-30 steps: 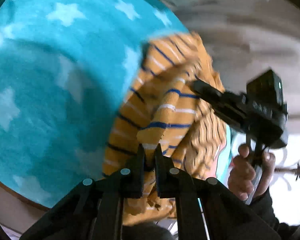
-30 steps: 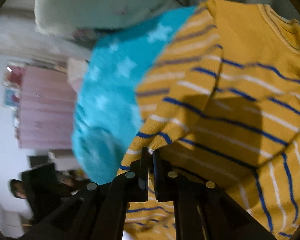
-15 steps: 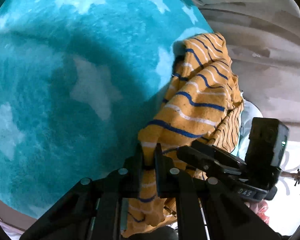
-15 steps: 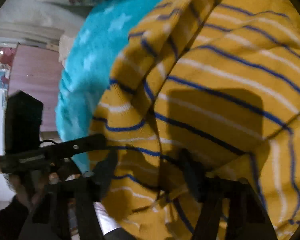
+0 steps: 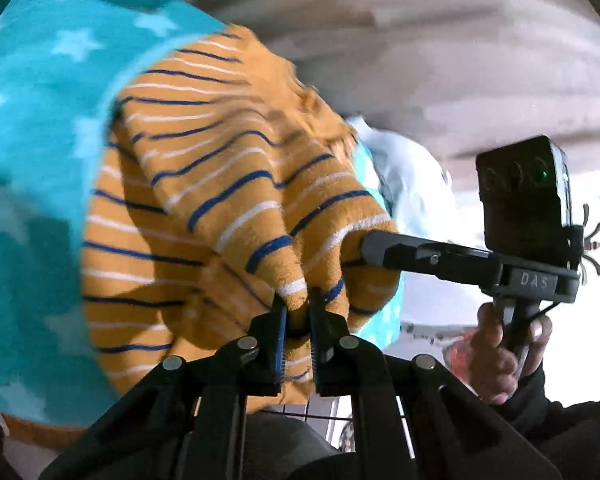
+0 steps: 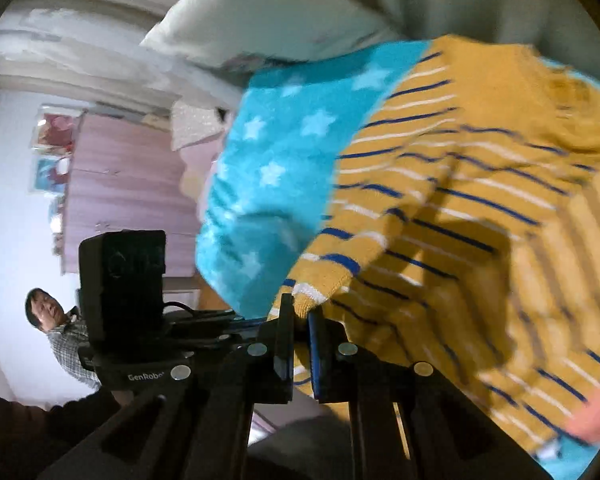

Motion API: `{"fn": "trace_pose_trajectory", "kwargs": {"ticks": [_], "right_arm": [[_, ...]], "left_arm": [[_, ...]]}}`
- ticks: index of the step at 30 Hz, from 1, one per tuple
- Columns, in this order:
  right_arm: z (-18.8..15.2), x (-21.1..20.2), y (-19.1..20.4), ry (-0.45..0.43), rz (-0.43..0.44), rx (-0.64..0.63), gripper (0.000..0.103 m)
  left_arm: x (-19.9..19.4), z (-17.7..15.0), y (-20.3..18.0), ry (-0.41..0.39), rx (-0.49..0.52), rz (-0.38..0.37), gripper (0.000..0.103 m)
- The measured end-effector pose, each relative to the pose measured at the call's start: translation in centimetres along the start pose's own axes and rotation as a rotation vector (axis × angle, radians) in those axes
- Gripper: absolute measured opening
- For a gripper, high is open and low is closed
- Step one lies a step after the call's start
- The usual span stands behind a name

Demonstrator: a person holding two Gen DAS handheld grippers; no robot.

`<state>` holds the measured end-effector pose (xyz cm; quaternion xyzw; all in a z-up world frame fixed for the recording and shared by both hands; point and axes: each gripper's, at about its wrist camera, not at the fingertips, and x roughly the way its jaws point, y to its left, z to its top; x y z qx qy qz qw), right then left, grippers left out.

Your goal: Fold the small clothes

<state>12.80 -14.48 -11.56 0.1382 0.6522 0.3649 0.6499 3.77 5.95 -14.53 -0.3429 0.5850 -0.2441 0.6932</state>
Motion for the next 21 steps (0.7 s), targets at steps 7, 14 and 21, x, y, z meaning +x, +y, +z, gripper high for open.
{"fn": "trace_pose_trajectory", "kwargs": {"ticks": [7, 14, 21], "right_arm": [[-1.3, 2.4, -9.0, 0.028, -0.218, 0.117, 0.034], [-7.2, 1.5, -13.6, -0.02, -0.284, 0.168, 0.077], [-8.5, 4.3, -14.0, 0.005, -0.285, 0.079, 0.026]], "left_arm": [[7.5, -1.2, 1.5, 0.197, 0.111, 0.215, 0.036], [4.2, -0.1, 4.3, 0.078, 0.0, 0.272, 0.062], [3.5, 4.9, 5.7, -0.046, -0.089, 0.366, 0.062]]}}
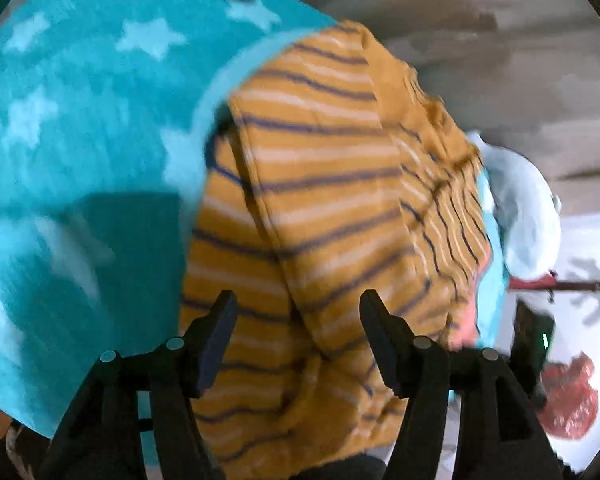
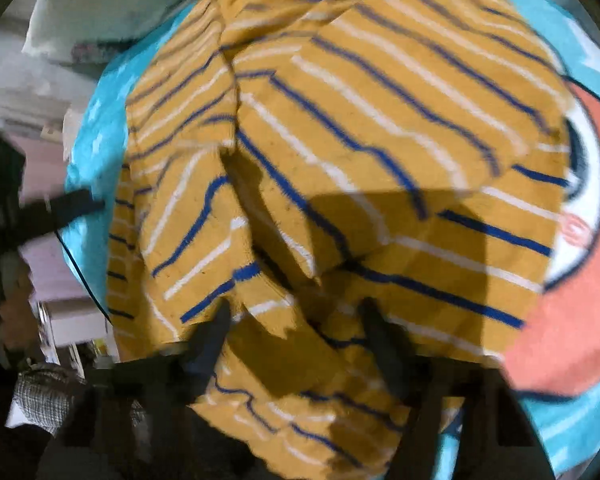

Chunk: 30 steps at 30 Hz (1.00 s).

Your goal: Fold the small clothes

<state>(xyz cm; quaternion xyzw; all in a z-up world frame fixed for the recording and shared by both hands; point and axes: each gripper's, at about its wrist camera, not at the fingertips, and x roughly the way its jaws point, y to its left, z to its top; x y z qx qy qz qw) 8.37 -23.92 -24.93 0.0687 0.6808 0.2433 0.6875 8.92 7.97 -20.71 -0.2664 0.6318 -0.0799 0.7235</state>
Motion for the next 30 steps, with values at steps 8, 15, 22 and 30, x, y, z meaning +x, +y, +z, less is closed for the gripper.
{"fn": "trace_pose_trajectory", "kwargs": {"ticks": [8, 15, 22, 30], "right_arm": [[-2.9, -1.8, -0.3, 0.031, 0.02, -0.015, 0.011], [-1.3, -4.3, -2.0, 0.001, 0.108, -0.006, 0.077], [-0.4, -4.4, -2.1, -0.002, 0.116, -0.113, 0.081], [-3.2, -2.9, -2.0, 0.087, 0.087, -0.037, 0.008]], "left_arm": [[0.4, 4.0, -2.1, -0.089, 0.005, 0.138, 0.062], [0.3, 7.1, -4.5, -0.133, 0.031, 0.22, 0.063], [0.5, 8.1, -5.3, -0.145, 0.066, 0.257, 0.063], [2.5, 8.8, -3.8, -0.123, 0.095, 0.235, 0.063]]}}
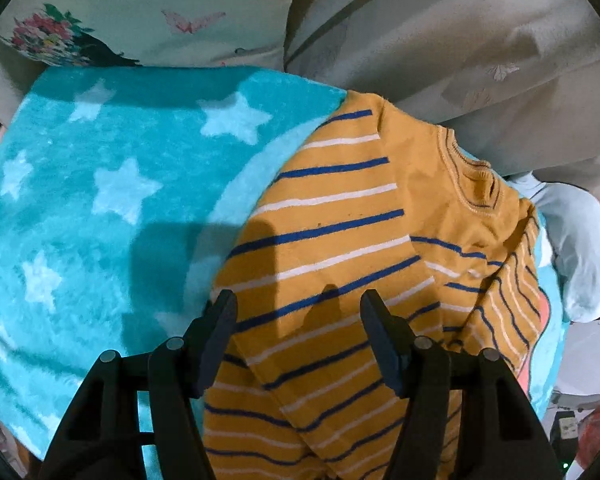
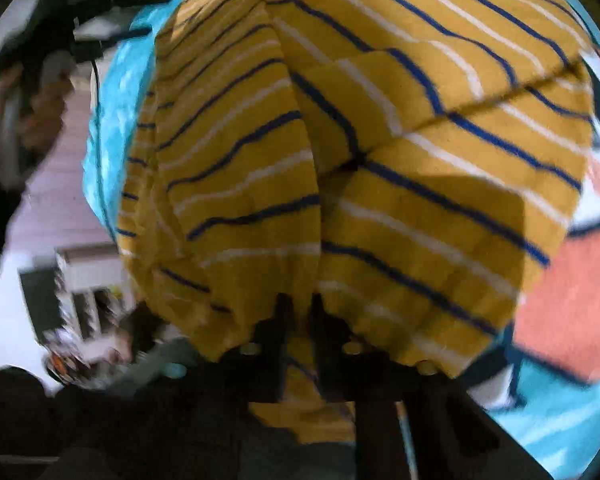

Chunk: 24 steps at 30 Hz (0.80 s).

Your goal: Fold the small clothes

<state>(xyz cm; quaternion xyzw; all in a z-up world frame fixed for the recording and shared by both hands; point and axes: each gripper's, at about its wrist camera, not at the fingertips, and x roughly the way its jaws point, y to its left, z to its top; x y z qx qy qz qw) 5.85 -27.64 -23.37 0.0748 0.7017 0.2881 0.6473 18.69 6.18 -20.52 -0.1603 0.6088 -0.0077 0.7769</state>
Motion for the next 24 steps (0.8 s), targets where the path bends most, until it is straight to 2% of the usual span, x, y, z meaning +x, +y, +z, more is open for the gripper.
{"fn": "trace_pose_trajectory", "kwargs": {"ticks": [2, 3, 4, 5, 7, 9, 11, 13, 15, 16, 17, 19, 21, 22, 24], "right_arm": [[0.1, -0.5, 0.4, -0.032, -0.025, -0.021, 0.012], [0.6, -1.4, 0.3, -0.045, -0.015, 0.008, 0.016], [0.9, -2.2, 0.0, -0.079, 0.007, 0.024, 0.034], [1.7, -4.7, 0.4, -0.175, 0.035, 0.026, 0.065], [2.9, -7.7, 1.0, -0.322, -0.017, 0.017, 0.092], [5.2, -10.6, 0.7, -0.444, -0.073, 0.019, 0.093], [7.5, -11.4, -0.8, -0.491, -0.142, 0.054, 0.094], [10.7, -11.5, -4.2, -0.536, -0.187, 0.112, 0.093], [13.9, -10.6, -7.5, -0.523, -0.208, 0.175, 0.082], [14.7, -10.5, -8.9, -0.516, -0.211, 0.2, 0.073], [15.7, -9.8, -10.0, -0.511, -0.223, 0.239, 0.068], [17.4, -9.4, -12.5, -0.511, -0.202, 0.303, 0.067], [18.6, -9.1, -14.0, -0.507, -0.202, 0.322, 0.067], [18.9, -8.9, -14.3, -0.5, -0.181, 0.325, 0.065], [19.5, -8.4, -14.4, -0.473, -0.144, 0.326, 0.057]], "left_arm": [[0.3, 0.5, 0.1, 0.006, 0.006, -0.009, 0.063], [0.2, 0.9, 0.0, 0.006, 0.008, -0.014, 0.063], [0.2, 1.2, 0.0, 0.003, 0.012, -0.017, 0.063], [0.0, 1.6, -0.1, -0.008, 0.02, -0.013, 0.063], [-0.4, 2.4, -0.3, -0.034, 0.037, -0.002, 0.064], [-0.3, 3.4, -0.4, -0.053, 0.048, 0.018, 0.071], [0.3, 4.6, -0.4, -0.063, 0.058, 0.037, 0.073], [1.2, 5.7, -0.5, -0.06, 0.074, 0.036, 0.073], [2.3, 6.8, -0.7, -0.056, 0.101, 0.043, 0.073], [2.9, 7.2, -0.9, -0.053, 0.118, 0.041, 0.073], [3.4, 7.6, -1.1, -0.049, 0.134, 0.034, 0.073], [4.5, 8.1, -1.6, -0.024, 0.154, 0.03, 0.069], [5.3, 8.4, -2.1, -0.003, 0.162, -0.022, 0.064], [5.6, 8.6, -2.3, 0.003, 0.165, -0.025, 0.057], [6.4, 9.2, -2.4, 0.02, 0.15, -0.02, 0.05]]}}
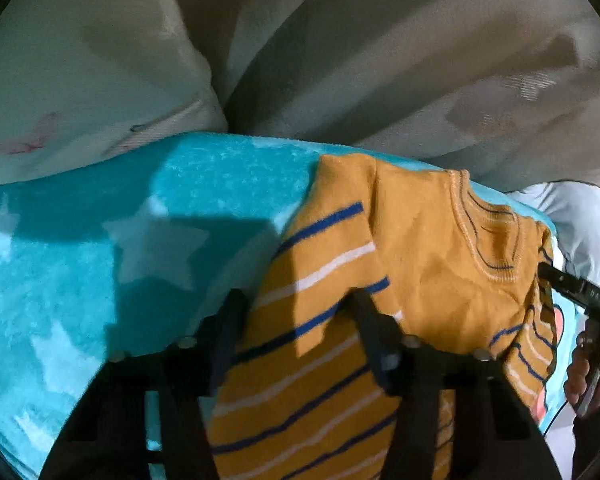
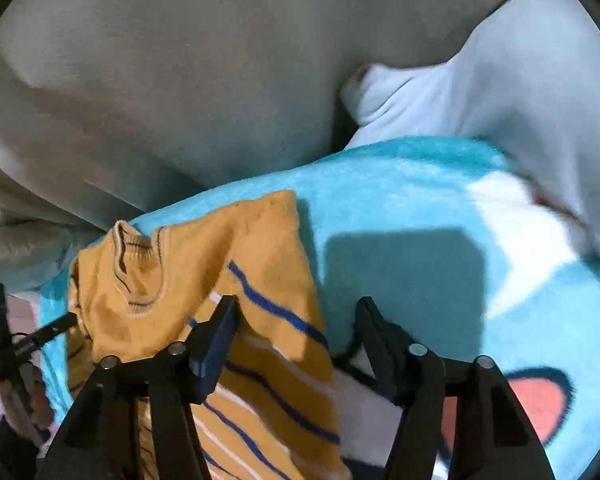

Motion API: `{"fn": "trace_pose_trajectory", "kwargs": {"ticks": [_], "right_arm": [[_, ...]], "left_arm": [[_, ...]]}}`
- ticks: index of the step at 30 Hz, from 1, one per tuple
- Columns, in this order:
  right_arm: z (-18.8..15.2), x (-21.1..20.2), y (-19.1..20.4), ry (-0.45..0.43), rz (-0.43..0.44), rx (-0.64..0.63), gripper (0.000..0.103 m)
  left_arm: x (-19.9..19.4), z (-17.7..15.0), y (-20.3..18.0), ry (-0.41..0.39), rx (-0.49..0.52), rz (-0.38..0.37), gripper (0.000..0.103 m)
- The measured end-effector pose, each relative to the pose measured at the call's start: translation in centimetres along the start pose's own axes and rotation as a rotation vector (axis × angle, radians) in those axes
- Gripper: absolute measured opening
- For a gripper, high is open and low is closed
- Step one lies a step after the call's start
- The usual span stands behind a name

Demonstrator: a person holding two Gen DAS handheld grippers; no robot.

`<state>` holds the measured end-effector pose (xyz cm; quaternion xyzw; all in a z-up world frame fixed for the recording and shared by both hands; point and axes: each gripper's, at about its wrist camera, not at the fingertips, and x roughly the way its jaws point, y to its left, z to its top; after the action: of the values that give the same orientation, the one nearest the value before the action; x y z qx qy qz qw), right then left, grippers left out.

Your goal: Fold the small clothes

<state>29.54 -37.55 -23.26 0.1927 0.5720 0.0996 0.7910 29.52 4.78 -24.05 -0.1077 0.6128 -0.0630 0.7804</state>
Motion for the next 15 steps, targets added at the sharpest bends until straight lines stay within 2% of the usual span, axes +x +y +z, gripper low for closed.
{"fn": "trace_pose_trajectory", "kwargs": {"ticks": [1, 3, 5, 6, 7, 9, 13, 15], "right_arm": [[0.3, 0.0, 0.1, -0.005, -0.016, -0.012, 0.054], [0.3, 0.3, 0.7, 0.004, -0.021, -0.014, 0.04], [0.2, 0.2, 0.8, 0.009, -0.04, -0.027, 0.027], [0.3, 0.4, 1.2, 0.009, -0.049, -0.043, 0.024], [0.3, 0.4, 1.4, 0.01, -0.052, -0.05, 0.02], [0.4, 0.7, 1.9, -0.001, -0.044, -0.04, 0.018], [0.8, -0.6, 2.3, -0.057, -0.057, -0.018, 0.015], [1.3, -1.6, 2.2, -0.079, -0.077, -0.023, 0.014]], "left_arm": [[0.1, 0.4, 0.1, -0.012, -0.012, 0.01, 0.049], [0.0, 0.8, 0.0, -0.021, -0.038, 0.015, 0.046], [0.0, 1.2, -0.2, -0.02, -0.05, 0.014, 0.037], [0.2, 1.2, -0.7, -0.005, -0.024, 0.01, 0.018], [0.3, 1.3, -1.2, 0.017, 0.011, 0.0, 0.011], [-0.4, 1.3, -1.8, 0.011, 0.048, -0.003, 0.008], [-3.1, 1.9, -0.6, -0.086, 0.0, 0.051, 0.006], [-3.9, 2.2, -0.9, -0.126, 0.007, 0.083, 0.006]]}}
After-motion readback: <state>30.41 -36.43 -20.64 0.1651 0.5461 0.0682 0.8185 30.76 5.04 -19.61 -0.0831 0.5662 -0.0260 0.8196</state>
